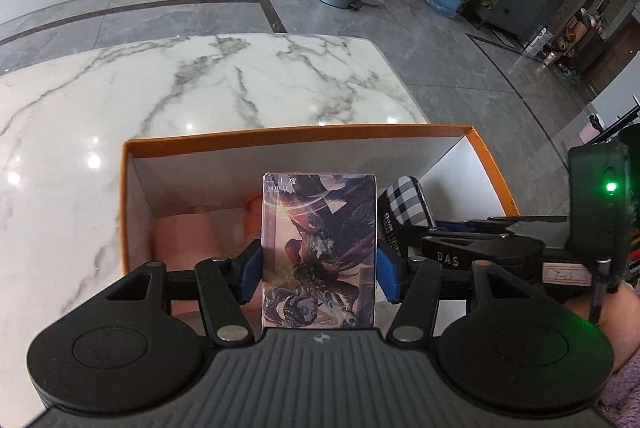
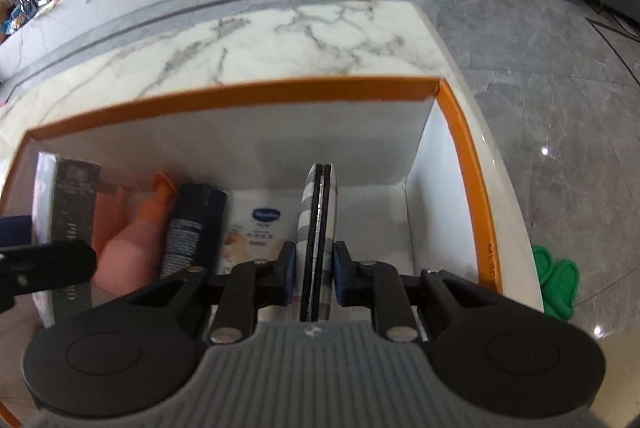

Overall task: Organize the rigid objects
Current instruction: 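Lower the plaid case into the box and open the right tool, then lower the picture card box into the box and open the left tool, then withdraw both tools from the box toward the tin and tape measure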

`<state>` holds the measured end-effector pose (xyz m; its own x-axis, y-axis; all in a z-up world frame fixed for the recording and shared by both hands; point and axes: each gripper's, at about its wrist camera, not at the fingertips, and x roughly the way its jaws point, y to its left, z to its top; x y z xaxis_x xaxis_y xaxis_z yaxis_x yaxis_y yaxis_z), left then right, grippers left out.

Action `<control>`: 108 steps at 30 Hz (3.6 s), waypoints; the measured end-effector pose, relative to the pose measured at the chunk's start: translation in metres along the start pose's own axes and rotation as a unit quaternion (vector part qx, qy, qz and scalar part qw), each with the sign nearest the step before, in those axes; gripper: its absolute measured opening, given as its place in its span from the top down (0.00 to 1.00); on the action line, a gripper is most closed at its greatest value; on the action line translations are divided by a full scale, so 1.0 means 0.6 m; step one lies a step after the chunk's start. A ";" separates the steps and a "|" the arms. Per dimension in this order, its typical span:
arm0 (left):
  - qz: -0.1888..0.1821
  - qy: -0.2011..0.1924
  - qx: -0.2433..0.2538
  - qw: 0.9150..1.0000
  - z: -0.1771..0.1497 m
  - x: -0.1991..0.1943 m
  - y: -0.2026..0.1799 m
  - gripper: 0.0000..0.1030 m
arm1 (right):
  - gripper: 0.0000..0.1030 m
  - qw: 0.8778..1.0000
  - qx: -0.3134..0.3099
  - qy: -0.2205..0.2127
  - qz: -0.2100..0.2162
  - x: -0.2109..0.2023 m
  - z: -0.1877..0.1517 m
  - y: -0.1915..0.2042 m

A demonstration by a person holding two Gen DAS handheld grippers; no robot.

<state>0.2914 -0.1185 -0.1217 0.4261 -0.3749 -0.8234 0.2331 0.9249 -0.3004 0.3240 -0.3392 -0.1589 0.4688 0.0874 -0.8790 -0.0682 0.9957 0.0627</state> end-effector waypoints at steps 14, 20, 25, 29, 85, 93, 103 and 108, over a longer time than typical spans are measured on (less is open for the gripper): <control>-0.011 0.016 0.000 1.000 -0.005 0.004 -0.014 0.36 | 0.80 0.994 -0.086 -0.047 -0.052 -0.038 0.000 0.007; -0.028 0.023 0.024 0.999 -0.013 0.004 -0.039 0.36 | 0.80 0.994 -0.029 -0.100 -0.043 -0.099 -0.022 -0.015; -0.057 0.043 0.112 0.991 -0.026 0.023 -0.084 0.36 | 0.80 0.985 0.060 -0.157 -0.044 -0.155 -0.066 -0.046; -0.073 0.066 0.250 0.963 -0.037 0.055 -0.134 0.36 | 0.79 0.978 0.087 -0.181 -0.062 -0.177 -0.093 -0.065; -0.058 0.219 0.160 0.961 -0.044 0.181 -0.127 0.48 | 0.58 0.977 0.159 -0.121 -0.066 -0.146 -0.129 -0.095; -0.064 0.215 0.174 0.959 -0.031 0.203 -0.153 0.57 | 0.58 0.980 0.150 -0.113 -0.058 -0.138 -0.130 -0.082; -0.060 0.190 0.169 0.965 -0.033 0.172 -0.135 0.59 | 0.59 0.980 0.149 -0.121 -0.054 -0.152 -0.131 -0.075; -0.046 0.127 0.173 0.976 -0.040 0.094 -0.122 0.59 | 0.57 0.979 0.145 -0.136 -0.053 -0.176 -0.135 -0.067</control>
<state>0.2773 -0.2055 -0.1578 0.1696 -0.3868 -0.9065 0.5594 0.7950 -0.2345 0.2058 -0.3911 -0.1070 0.6793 -0.0509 -0.7321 0.2284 0.9627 0.1450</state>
